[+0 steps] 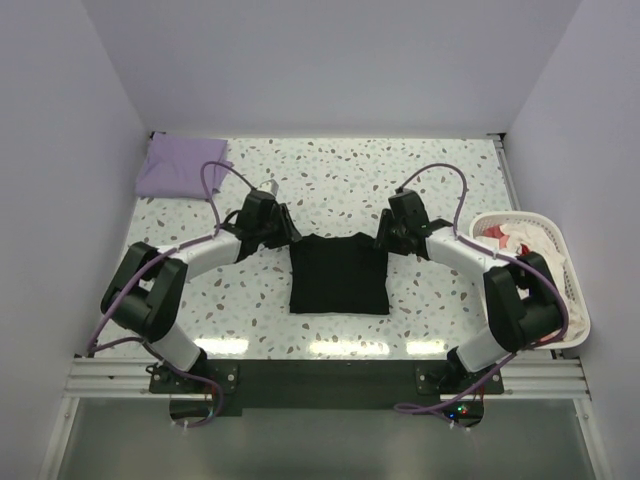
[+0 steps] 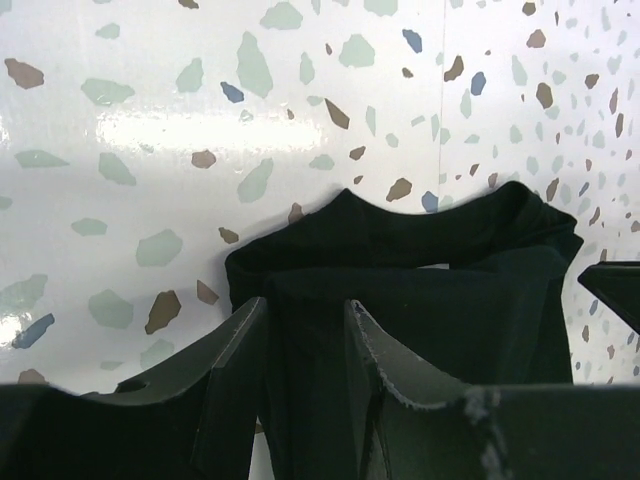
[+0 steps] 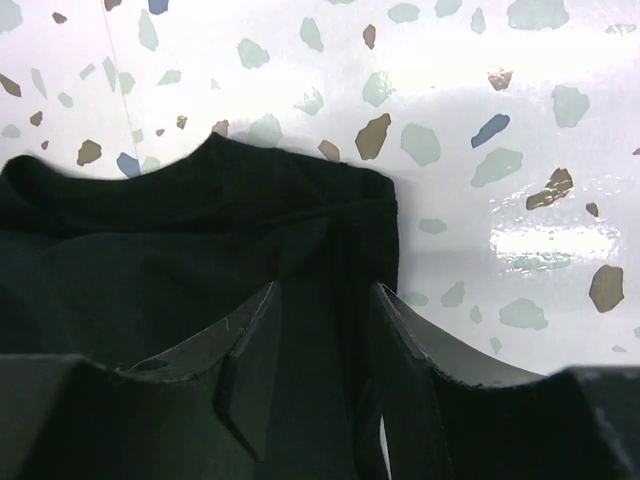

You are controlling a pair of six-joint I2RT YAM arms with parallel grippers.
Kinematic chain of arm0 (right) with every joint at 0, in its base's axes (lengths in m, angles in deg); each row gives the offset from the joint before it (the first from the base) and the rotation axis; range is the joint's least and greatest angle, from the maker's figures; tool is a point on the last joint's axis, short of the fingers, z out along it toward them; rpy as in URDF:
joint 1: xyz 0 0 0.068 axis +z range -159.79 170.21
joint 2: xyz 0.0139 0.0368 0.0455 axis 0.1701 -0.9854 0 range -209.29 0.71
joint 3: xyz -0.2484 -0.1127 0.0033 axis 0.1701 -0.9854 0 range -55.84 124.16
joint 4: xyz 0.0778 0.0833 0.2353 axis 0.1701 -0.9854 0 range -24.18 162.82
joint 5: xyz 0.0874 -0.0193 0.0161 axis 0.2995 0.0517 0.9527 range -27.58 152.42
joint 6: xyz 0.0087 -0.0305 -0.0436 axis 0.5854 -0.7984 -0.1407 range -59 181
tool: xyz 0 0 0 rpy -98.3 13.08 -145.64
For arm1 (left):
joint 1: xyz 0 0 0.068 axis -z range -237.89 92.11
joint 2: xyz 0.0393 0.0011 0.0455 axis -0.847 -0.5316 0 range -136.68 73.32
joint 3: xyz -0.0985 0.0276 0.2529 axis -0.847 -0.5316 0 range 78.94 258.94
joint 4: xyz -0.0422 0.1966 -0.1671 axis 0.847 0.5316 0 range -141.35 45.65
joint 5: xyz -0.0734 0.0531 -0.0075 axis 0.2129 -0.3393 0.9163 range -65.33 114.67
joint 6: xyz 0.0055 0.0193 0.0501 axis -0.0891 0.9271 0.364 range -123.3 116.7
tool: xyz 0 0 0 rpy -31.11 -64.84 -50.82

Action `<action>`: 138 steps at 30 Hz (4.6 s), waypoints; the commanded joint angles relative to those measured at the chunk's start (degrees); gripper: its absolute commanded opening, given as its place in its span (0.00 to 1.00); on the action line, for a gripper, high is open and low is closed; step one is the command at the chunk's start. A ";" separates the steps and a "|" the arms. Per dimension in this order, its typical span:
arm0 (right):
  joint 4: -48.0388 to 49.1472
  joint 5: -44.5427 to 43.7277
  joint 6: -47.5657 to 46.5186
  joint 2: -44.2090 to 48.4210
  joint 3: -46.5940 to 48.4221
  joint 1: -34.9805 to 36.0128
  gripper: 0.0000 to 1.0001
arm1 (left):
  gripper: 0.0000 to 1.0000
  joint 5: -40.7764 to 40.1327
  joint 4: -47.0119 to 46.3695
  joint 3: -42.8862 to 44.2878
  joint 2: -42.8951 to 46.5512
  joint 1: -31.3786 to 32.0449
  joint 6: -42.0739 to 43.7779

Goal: Fold and stack the t-shirts
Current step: Fold the tshirt, then neatly place the folded tshirt to the corner

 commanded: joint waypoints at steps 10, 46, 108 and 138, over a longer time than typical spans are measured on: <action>6.24 -1.27 3.94 -3.86 2.46 -0.15 0.40 | 0.39 -0.14 -3.35 3.04 -3.16 -1.08 0.68; 2.37 -5.93 2.63 1.50 1.49 -4.63 0.00 | 0.00 1.88 -1.77 4.45 -2.54 -4.15 0.68; 0.96 -2.32 3.07 8.89 -7.65 22.70 0.42 | 0.61 8.99 -2.03 -8.91 10.46 -0.11 0.94; -4.66 -4.52 2.98 19.95 -7.21 23.32 0.45 | 0.48 3.82 3.76 -3.56 -7.99 4.98 4.10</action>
